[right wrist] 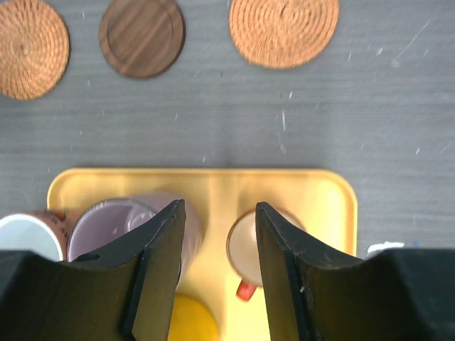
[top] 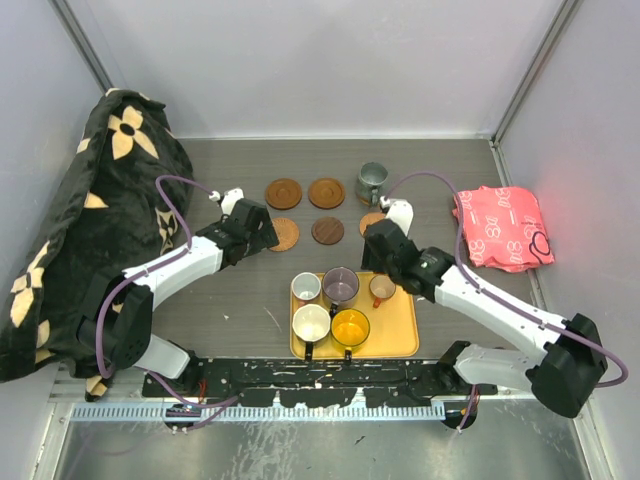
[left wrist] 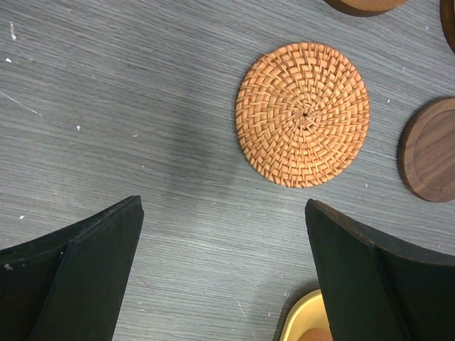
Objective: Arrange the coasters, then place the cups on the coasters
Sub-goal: Place the cup on the coaster.
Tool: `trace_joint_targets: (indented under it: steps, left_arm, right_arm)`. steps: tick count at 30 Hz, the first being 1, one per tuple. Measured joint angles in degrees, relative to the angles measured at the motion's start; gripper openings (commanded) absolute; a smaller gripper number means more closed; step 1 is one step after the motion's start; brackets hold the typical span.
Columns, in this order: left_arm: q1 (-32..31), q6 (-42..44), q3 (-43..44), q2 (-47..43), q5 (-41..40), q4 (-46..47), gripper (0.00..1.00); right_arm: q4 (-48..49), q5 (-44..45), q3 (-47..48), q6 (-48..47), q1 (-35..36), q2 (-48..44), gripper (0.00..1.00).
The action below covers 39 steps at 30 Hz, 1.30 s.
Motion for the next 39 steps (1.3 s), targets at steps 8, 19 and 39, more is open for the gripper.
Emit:
trace_joint_targets:
  steps: [8,19,39]
  left_arm:
    - [0.00,-0.07,-0.37,0.00,0.02,0.00,0.98]
    - [0.00,-0.17,-0.39,0.00,0.07,0.02,0.98]
    - [0.00,-0.17,-0.39,0.00,0.09,0.02,0.98]
  right_arm:
    - [-6.05,3.74,-5.66,10.43,8.68,-3.32,0.45]
    - [-8.79,5.42,-10.91,18.95,12.13,-4.13,0.40]
    - [-9.42,5.75,-12.52,23.71,14.36,-3.26,0.38]
